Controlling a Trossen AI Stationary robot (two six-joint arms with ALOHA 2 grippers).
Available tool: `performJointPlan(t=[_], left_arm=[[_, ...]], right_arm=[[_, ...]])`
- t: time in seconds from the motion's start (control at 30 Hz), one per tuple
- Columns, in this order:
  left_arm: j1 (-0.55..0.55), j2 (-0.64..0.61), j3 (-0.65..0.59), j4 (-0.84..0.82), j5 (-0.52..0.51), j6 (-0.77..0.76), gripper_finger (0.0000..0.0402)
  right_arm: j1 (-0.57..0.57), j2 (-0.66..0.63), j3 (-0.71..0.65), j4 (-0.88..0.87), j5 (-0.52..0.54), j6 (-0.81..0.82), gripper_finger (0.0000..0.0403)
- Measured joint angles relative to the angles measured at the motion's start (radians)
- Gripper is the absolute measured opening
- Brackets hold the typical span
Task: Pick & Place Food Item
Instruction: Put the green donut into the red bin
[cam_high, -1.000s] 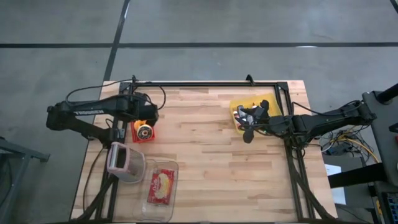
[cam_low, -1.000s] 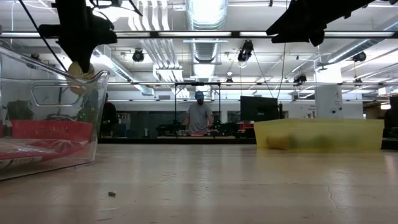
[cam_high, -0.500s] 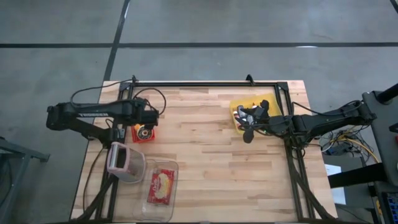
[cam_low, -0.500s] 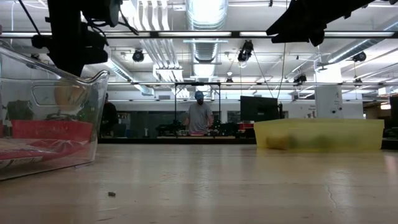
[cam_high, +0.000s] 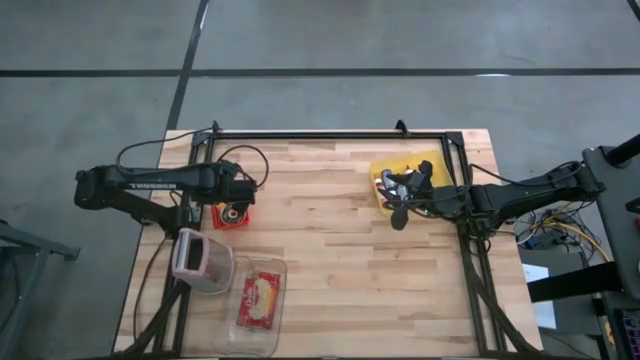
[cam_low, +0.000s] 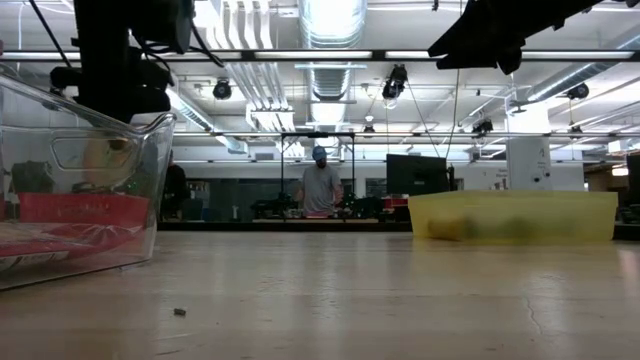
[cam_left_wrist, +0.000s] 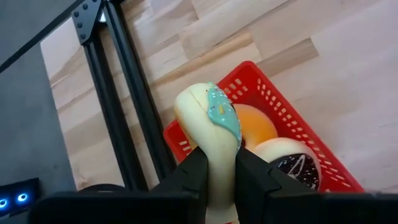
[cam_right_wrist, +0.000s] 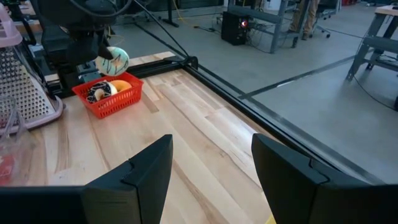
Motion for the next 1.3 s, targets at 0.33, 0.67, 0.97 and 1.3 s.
performJointPlan(t=[0.33,0.67,0.97,1.3], left_arm=[[0.0,0.0,-0.001,0.024,-0.028,0.039,0.0057],[0.001,-0.001,-0.086,0.086,0.002,0.067,0.0057],[0.0,-0.002,-0.096,0.124,0.037,0.097,0.0058],[0.0,-0.002,-0.098,0.138,0.036,0.183,0.0058]], right_arm=[[0.0,0.0,0.0,0.0,0.0,0.0,0.0217],[0.0,0.0,0.0,0.0,0.0,0.0,0.0217],[0.0,0.0,0.0,0.0,0.0,0.0,0.0217],[0.0,0.0,0.0,0.0,0.0,0.0,0.0217]])
